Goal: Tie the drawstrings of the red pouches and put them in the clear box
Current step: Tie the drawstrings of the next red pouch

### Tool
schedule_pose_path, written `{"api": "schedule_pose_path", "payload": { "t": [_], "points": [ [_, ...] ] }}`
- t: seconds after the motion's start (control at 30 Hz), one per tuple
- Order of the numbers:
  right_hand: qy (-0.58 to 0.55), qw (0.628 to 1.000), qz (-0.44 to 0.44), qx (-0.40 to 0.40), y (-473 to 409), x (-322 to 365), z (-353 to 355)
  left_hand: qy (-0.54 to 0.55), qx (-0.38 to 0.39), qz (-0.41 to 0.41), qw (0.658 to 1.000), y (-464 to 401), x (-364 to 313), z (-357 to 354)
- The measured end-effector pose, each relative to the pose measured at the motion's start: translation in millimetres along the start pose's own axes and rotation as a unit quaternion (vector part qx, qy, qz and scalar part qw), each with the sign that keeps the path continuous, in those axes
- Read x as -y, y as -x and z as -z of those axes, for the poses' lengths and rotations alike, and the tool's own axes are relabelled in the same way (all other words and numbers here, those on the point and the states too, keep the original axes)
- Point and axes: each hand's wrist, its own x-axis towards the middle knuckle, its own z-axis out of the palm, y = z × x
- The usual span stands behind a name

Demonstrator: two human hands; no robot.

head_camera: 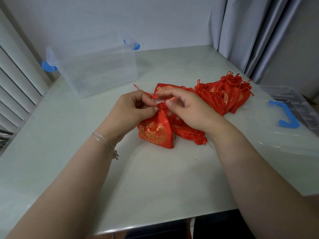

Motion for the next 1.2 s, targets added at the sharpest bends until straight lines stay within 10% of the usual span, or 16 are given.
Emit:
{"api": "schedule_pose_path", "payload": {
  "t": [0.8,1.2],
  "points": [
    [0.196,0.975,0.078,-0.074,3.6,6.0,-13.0,-0.162,-0.082,-0.067,0.981,-0.3,2.3,-14.5],
    [-0.15,0.986,-0.05,-0.049,0.3,1.5,-3.8,-0.239,-0.135,-0.274,0.922,1.4,10.3,-13.0]
  ]
}}
